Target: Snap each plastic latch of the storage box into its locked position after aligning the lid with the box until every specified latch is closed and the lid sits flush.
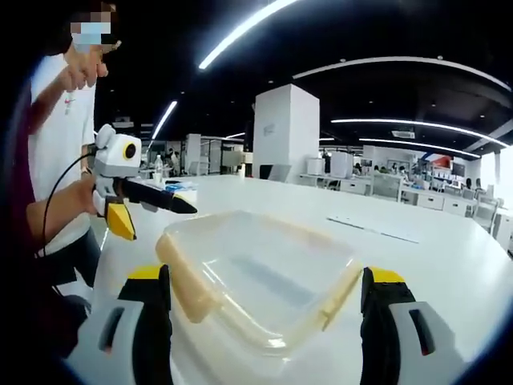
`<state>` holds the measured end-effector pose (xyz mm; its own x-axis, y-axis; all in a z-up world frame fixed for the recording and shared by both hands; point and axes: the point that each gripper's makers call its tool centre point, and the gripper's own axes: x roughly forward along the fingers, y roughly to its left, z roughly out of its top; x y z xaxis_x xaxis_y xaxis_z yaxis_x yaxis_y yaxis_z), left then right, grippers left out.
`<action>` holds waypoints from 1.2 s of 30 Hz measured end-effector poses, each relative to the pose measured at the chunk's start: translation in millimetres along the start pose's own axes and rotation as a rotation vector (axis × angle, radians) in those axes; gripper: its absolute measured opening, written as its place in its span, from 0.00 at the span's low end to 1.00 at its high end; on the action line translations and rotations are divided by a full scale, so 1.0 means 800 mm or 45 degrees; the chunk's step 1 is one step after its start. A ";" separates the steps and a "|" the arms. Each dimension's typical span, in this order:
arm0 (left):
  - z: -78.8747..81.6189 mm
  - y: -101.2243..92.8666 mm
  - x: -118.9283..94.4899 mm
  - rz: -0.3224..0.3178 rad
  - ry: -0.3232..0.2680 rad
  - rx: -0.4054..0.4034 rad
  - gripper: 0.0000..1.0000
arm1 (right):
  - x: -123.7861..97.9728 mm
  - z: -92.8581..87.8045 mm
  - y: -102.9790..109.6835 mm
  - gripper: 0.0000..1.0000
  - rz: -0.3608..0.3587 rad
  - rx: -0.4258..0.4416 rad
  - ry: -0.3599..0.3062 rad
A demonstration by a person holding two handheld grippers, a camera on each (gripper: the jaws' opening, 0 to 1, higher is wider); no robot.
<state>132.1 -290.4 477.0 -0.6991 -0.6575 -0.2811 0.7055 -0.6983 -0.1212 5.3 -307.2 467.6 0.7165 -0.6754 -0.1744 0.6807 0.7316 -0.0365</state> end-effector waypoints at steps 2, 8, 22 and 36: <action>-0.001 0.000 0.000 0.000 0.004 0.002 0.91 | 0.001 -0.001 0.000 1.00 0.002 0.005 -0.003; -0.003 -0.001 0.003 -0.007 0.012 0.002 0.91 | 0.000 -0.003 0.001 1.00 0.014 -0.003 0.006; -0.005 -0.006 0.011 -0.024 0.025 0.022 0.90 | -0.004 -0.004 0.004 1.00 0.024 -0.064 0.031; -0.008 -0.008 0.010 -0.034 0.030 0.025 0.90 | -0.003 -0.007 0.005 1.00 0.013 -0.101 0.053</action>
<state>122.7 -289.2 469.2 -0.7144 -0.6318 -0.3007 0.6840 -0.7211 -0.1100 5.0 -302.2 462.6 0.7150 -0.6648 -0.2162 0.6582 0.7444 -0.1125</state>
